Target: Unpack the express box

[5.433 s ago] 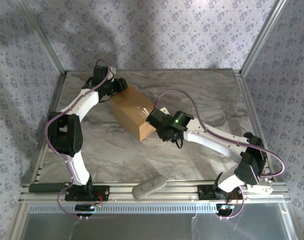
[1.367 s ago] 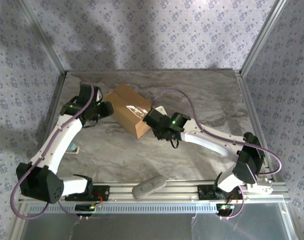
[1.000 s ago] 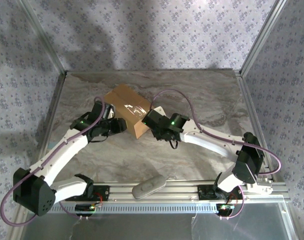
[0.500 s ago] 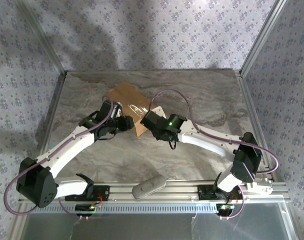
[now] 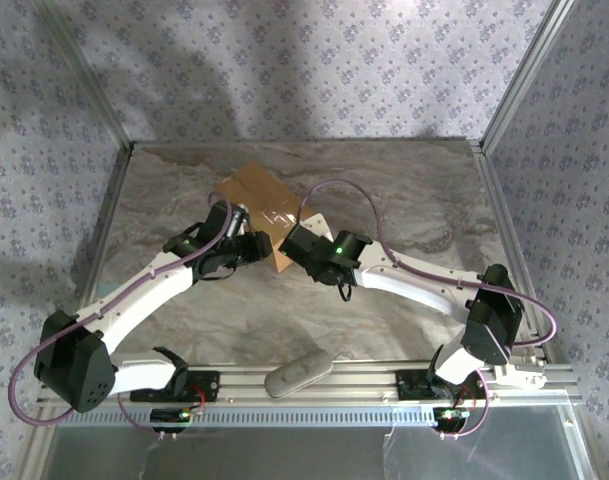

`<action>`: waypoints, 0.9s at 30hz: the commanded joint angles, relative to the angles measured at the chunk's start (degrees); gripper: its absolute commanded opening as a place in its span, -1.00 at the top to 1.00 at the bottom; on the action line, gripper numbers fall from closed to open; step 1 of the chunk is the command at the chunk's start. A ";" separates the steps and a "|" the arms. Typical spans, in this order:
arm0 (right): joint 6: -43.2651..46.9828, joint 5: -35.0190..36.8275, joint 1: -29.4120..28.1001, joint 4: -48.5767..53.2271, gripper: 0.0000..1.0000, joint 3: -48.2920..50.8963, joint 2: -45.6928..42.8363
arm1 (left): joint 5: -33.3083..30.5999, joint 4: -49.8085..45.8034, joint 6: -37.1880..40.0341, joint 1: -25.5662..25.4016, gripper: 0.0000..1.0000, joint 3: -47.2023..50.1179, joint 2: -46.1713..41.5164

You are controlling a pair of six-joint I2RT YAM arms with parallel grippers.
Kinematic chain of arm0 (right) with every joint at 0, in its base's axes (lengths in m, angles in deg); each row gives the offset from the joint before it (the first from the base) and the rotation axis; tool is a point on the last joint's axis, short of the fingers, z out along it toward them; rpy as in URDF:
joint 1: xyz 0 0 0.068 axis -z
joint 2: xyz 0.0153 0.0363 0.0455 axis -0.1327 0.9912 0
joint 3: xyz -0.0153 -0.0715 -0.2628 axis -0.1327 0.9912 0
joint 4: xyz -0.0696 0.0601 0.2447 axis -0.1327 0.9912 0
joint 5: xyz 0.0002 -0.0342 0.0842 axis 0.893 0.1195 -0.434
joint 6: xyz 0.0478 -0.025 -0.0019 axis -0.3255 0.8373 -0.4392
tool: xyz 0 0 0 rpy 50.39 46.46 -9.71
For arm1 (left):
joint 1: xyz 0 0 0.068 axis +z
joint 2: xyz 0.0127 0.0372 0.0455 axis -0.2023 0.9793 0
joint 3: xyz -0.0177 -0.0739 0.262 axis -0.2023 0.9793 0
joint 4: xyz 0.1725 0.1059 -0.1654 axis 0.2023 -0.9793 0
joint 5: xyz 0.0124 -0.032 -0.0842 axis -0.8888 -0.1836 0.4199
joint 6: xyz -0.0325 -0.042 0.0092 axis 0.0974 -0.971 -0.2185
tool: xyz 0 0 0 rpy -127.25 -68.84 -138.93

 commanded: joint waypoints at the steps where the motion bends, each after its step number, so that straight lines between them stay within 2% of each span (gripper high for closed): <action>1: 2.06 -5.00 -3.09 -2.05 1.00 -2.03 0.69 | 1.28 3.89 -0.98 -1.92 -0.02 -1.17 1.93; 27: 4.62 -12.26 -4.50 -7.53 1.00 1.31 -1.53 | 1.20 5.24 -1.39 -2.85 -0.02 -4.04 4.58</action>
